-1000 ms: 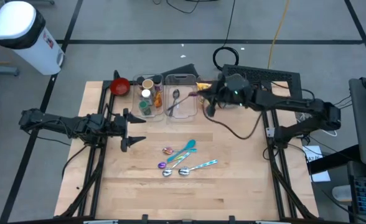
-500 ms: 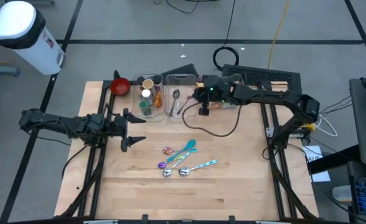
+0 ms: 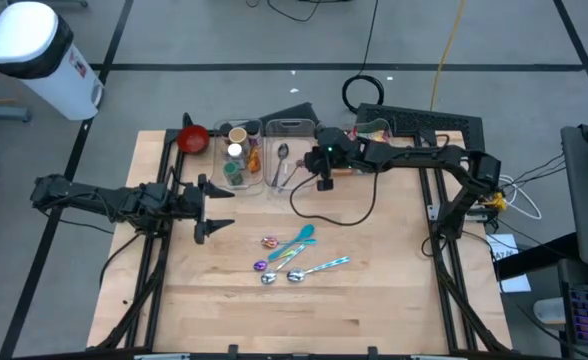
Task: Pick & Place Food Item
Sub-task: Put the bottom right purple spoon into the middle transparent bin, then put the right white and blue spoon into the middle transparent bin
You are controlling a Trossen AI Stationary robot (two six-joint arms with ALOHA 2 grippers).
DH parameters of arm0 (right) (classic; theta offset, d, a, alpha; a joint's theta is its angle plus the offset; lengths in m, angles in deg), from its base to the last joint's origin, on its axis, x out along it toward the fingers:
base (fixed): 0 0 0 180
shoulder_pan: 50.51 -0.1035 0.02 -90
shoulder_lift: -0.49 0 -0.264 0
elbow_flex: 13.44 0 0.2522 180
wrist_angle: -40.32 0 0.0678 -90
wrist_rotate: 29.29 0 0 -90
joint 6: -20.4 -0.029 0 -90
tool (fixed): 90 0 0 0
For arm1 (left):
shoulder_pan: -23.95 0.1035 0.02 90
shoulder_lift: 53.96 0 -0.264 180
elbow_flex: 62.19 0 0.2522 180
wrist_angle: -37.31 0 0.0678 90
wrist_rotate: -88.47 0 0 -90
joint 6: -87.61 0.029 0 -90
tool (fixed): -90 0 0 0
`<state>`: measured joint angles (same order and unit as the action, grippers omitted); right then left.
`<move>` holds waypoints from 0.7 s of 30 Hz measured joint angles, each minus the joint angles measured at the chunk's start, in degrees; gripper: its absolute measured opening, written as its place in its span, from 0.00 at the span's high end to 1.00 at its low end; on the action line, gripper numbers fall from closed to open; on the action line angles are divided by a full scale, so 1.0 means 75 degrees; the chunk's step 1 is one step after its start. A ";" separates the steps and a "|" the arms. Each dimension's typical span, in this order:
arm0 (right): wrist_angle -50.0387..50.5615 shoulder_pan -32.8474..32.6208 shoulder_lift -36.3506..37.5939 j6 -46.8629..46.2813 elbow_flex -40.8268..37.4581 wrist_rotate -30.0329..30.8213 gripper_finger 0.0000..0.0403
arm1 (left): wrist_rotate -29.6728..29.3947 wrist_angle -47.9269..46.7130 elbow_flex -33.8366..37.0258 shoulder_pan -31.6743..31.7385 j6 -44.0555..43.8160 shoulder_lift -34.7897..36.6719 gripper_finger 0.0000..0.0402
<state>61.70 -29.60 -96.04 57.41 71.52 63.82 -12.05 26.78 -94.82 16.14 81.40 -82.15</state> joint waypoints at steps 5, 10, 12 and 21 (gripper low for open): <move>-0.0350 0.0000 0.0012 0.0041 0.0000 0.0068 0.76 | 0.0000 0.0000 0.0000 0.0000 0.0000 0.0001 0.09; -0.0875 -0.0213 0.0056 -0.0005 0.0000 0.1229 0.54 | -0.0001 0.0000 0.0000 0.0000 0.0000 0.0003 0.09; -0.0919 -0.0382 0.0091 0.0055 -0.0002 0.1671 0.47 | 0.0000 -0.0002 0.0000 0.0002 0.0000 0.0000 0.09; -0.0598 -0.1608 0.0827 -0.0859 -0.0003 0.2565 0.38 | -0.0002 -0.0002 0.0000 0.0000 0.0000 0.0000 0.09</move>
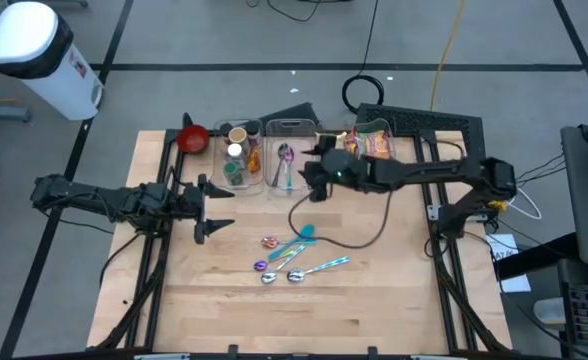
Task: Pick & Place Food Item
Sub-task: Put the right white and blue spoon into the middle transparent bin
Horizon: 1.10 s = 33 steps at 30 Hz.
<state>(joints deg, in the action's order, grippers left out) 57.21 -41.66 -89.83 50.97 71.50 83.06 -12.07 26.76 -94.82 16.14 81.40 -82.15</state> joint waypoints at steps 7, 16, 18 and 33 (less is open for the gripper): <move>0.0413 -0.1157 0.0538 -0.0733 -0.0009 -0.0009 0.40 | -0.0001 0.0002 0.0000 0.0000 0.0000 0.0000 0.09; 0.0946 -0.2436 0.0662 -0.1484 -0.0006 -0.0015 0.40 | -0.0001 -0.0001 0.0000 0.0000 0.0000 0.0000 0.09; 0.1110 -0.2656 0.0662 -0.1799 -0.0006 -0.0019 0.40 | -0.0001 0.0002 0.0000 0.0001 0.0000 0.0002 0.08; -0.0780 -0.3570 0.0459 -0.3791 -0.2133 -0.2616 0.41 | -0.0001 0.0002 0.0000 0.0001 0.0000 0.0003 0.09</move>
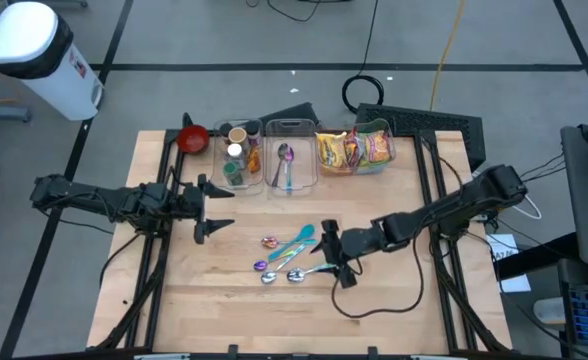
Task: Pick & Place Food Item
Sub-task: Put the right white and blue spoon into the middle transparent bin
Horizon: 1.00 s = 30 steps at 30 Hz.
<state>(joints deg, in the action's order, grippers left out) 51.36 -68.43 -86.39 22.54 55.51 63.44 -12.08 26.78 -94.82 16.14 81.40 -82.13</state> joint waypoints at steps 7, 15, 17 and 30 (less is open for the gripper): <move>-0.0462 -0.0193 -0.0845 -0.0456 -0.0542 -0.0030 0.41 | 0.0000 0.0000 0.0000 -0.0001 0.0000 -0.0006 0.09; 0.0225 -0.0073 -0.1913 -0.0406 -0.0527 -0.0043 0.45 | 0.0000 -0.0004 0.0000 -0.0001 0.0000 -0.0003 0.08; 0.0456 -0.0039 -0.2015 -0.0432 -0.0522 -0.0022 0.47 | 0.0000 0.0000 0.0000 -0.0001 0.0000 0.0000 0.09; 0.1086 0.0007 -0.2079 -0.0602 -0.0522 0.0020 0.89 | 0.0000 -0.0003 0.0000 -0.0001 0.0000 0.0000 0.09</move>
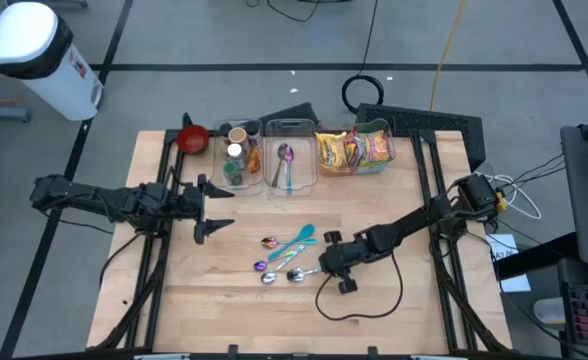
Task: Pick & Place Food Item
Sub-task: Put the right white and blue spoon into the middle transparent bin
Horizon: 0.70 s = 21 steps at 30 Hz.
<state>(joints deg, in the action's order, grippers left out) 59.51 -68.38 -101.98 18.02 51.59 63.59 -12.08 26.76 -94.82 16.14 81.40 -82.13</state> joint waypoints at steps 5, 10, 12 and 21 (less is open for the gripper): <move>-0.0132 0.0018 0.0115 -0.0019 -0.0003 -0.0002 0.95 | 0.0000 0.0000 0.0000 0.0000 0.0000 0.0000 0.08; 0.0200 0.0018 0.0777 -0.0172 -0.0059 0.0173 0.95 | 0.0000 0.0000 0.0000 0.0002 0.0000 -0.0003 0.09; 0.0277 0.0012 0.1238 -0.0191 -0.0076 0.0345 0.95 | 0.0000 0.0002 0.0000 0.0002 0.0000 0.0000 0.09; 0.0510 -0.0069 0.3236 0.0176 -0.0038 0.2251 0.95 | 0.0000 -0.0001 0.0000 0.0000 0.0000 -0.0003 0.09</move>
<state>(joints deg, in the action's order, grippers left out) 63.33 -68.90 -77.71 19.34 51.31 80.48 -12.08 26.75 -94.82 16.14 81.40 -82.15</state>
